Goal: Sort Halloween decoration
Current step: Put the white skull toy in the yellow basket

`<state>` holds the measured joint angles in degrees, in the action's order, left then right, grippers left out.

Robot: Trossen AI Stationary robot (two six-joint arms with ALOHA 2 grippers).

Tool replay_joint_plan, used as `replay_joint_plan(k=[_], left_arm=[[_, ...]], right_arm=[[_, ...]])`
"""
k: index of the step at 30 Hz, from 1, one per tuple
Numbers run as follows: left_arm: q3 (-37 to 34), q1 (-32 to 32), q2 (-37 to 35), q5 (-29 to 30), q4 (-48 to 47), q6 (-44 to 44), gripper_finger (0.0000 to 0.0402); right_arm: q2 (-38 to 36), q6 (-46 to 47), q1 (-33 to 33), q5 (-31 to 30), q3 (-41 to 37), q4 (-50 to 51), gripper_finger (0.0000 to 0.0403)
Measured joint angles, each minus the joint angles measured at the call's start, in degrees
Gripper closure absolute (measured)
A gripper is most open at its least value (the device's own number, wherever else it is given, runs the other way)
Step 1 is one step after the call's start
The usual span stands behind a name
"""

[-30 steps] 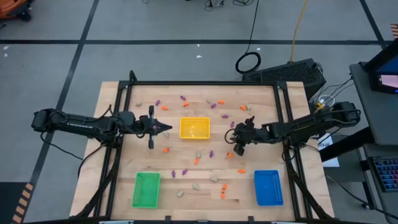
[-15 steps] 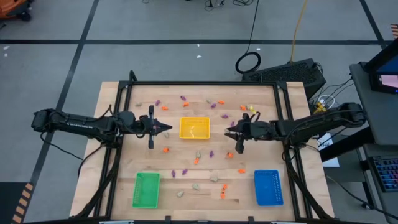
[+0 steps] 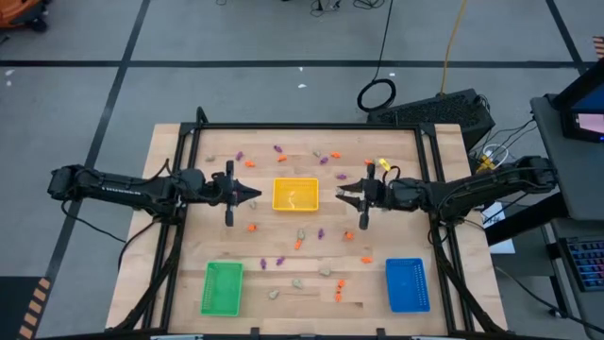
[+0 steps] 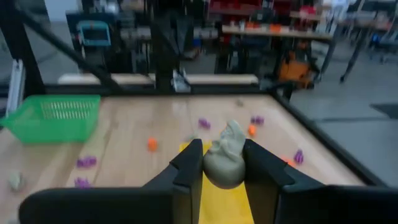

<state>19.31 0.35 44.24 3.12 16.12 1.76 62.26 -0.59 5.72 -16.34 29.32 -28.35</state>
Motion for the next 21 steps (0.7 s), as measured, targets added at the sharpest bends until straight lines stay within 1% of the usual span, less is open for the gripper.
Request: replay_joint_plan(k=[6, 13, 17, 21], left_arm=[[0.0, 0.01, 0.01, 1.37, 0.61, 0.0, 0.0402], [0.0, 0.01, -0.01, 1.87, 2.01, 0.02, 0.0402], [0.0, 0.01, 0.0, 1.89, 2.09, 0.02, 0.0402], [0.0, 0.0, 0.01, 1.9, 2.9, 0.03, 0.0402]], right_arm=[[0.0, -0.82, 0.0, 0.0, 0.0, -4.52, 0.0328], [0.44, -2.14, 0.0, 0.0, 0.04, -4.82, 0.0328], [2.42, -0.04, 0.0, 0.0, 0.04, -5.15, 0.0328], [5.86, 0.75, 0.0, 0.0, 0.04, -9.25, 0.0328]])
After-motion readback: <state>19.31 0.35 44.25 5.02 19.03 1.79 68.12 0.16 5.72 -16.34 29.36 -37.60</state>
